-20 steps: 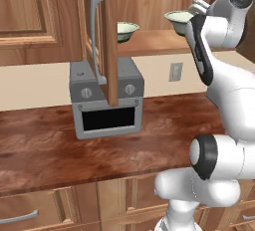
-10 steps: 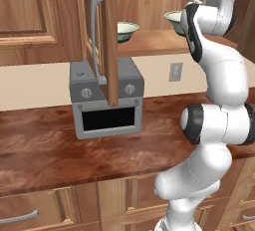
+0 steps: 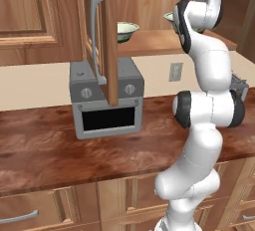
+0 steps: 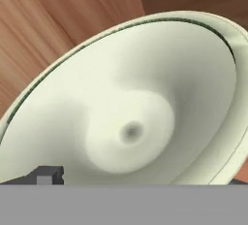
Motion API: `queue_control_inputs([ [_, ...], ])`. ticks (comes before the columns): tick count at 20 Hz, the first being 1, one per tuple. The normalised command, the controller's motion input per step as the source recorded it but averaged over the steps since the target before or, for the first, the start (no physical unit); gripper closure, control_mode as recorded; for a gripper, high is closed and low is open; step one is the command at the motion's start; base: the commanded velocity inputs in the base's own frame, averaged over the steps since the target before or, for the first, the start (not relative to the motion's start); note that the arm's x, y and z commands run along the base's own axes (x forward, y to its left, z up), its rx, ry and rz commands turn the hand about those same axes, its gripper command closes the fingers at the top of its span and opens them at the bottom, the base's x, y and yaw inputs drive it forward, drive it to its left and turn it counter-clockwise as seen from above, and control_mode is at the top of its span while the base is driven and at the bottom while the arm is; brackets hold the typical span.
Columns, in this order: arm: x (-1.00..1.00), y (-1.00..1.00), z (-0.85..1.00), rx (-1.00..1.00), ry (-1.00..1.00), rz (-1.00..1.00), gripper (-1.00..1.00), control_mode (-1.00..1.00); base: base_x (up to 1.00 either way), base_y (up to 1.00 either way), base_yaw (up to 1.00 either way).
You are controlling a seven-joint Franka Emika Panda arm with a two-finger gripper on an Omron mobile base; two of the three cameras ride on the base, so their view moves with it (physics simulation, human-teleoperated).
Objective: Take the smaller bowl and place it next to the appetizer plate on the dining counter , and place the larger bowl next to the plate with cooked food.
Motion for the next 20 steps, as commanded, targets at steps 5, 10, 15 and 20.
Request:
queue_control_inputs([
  [5, 0.24, -0.03, -0.26, 0.00, 0.00, 0.00, 1.00, -1.00, 0.00, 0.00, 0.00],
  [10, 0.17, 0.00, -0.07, 0.00, -0.01, 0.00, 1.00, -1.00, 0.00, 0.00, 0.00],
  [15, -0.59, 0.16, -0.15, 0.00, 0.00, 0.00, 1.00, -1.00, 0.00, 0.00, 0.00],
  [20, -1.00, 0.48, 0.00, 0.00, 0.00, 0.00, 1.00, -1.00, 0.00, 0.00, 0.00],
])
